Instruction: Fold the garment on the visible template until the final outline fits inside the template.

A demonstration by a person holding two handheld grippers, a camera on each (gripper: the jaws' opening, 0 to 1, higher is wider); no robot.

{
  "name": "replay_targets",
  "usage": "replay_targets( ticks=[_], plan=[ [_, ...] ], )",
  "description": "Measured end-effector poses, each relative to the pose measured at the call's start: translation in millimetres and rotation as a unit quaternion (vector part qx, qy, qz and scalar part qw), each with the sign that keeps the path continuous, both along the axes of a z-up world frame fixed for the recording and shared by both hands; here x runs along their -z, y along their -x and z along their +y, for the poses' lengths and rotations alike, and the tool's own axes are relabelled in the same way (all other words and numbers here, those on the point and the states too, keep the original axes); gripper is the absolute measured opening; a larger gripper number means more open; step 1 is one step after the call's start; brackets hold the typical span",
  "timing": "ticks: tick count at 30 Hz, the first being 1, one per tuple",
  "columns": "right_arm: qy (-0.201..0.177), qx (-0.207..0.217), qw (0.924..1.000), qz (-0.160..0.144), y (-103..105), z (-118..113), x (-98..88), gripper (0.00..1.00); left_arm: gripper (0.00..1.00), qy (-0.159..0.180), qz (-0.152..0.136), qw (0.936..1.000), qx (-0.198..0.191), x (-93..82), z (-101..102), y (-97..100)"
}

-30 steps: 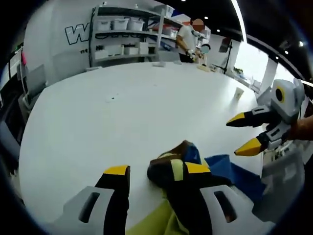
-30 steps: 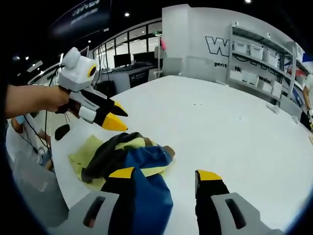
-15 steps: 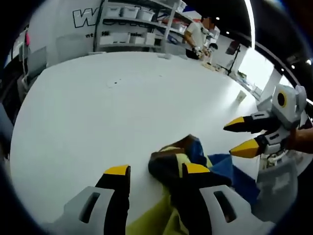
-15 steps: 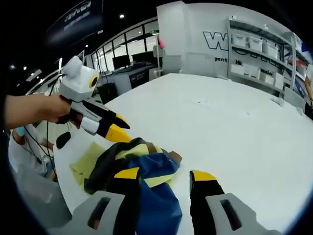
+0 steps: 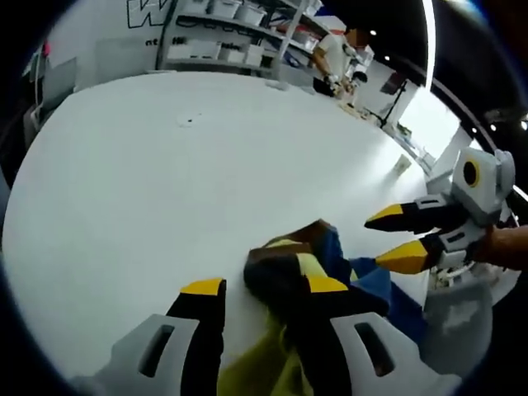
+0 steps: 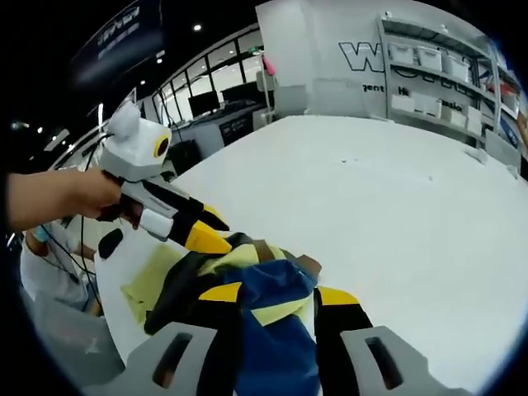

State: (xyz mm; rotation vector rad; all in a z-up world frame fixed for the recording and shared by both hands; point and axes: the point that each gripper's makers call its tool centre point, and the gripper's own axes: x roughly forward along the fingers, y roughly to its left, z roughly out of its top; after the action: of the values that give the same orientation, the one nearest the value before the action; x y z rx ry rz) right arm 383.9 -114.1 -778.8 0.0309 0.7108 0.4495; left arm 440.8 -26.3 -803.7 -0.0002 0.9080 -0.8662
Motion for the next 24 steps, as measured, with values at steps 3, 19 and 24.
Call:
replay_targets(
  ticks=[3,19,24],
  plan=[
    [-0.001,0.001,1.0000,0.004,-1,0,3.0,0.28,0.32,0.007,0.019,0.9997,-0.017,4.8,1,-2.6],
    [-0.030,0.012,0.9991,0.027,-8,9,12.5,0.23,0.19,0.080,0.087,0.9923,-0.037,9.7,-13,11.6],
    [-0.036,0.009,0.9988,0.033,-8,13,14.1,0.24,0.02,0.070,0.082,0.9940,-0.014,11.4,-15,22.6]
  ],
)
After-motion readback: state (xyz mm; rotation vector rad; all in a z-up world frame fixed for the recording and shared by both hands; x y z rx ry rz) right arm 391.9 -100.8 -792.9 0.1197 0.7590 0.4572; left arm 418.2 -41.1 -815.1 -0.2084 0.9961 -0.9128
